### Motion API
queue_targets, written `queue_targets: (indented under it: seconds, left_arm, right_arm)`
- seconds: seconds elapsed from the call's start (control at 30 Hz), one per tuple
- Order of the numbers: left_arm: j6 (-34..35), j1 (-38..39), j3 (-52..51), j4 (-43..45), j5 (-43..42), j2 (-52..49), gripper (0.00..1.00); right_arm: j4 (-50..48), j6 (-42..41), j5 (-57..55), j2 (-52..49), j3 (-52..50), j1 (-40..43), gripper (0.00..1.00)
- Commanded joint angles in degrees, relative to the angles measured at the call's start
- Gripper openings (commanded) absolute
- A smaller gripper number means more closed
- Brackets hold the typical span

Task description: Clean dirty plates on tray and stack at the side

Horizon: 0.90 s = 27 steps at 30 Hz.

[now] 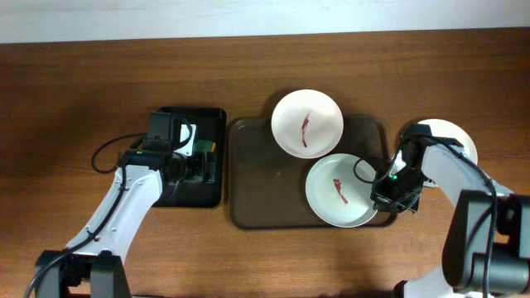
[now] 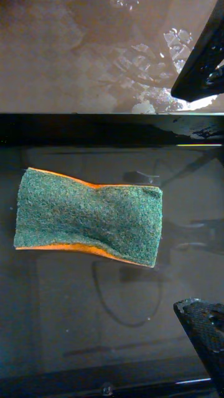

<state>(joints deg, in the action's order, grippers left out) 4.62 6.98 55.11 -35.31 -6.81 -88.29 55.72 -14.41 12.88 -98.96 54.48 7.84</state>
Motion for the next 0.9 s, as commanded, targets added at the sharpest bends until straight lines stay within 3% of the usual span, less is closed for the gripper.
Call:
queue_targets:
  seconds: [0.0,0.17,0.43,0.63,0.87]
  left_arm:
    - [0.74,0.00,0.76,0.09,0.22,0.57,0.99]
    - [0.74,-0.02,0.76,0.09,0.20,0.57,0.99]
    - [0.13,0.00,0.70,0.72,0.22,0.55,0.99]
    - [-4.81,-0.02,-1.68,7.63,1.36,0.11,0.99]
    - [-6.43,0.15,-1.88,13.97,2.78,-4.24,1.00]
  right_arm:
    - [1.03,0.61,-2.82,5.35,-1.31,-2.36,0.04]
    - [-0.70,-0.48,0.44,8.28,-1.33,-9.62,0.04]
    - [-12.55,-10.73,-0.83,7.85,-1.33,-23.54,0.04]
    - [-20.11,-13.38,-2.51,6.80,-1.33,-29.07,0.04]
    - [-20.65,-15.04,-4.79,6.43,-1.36,-30.32,0.04]
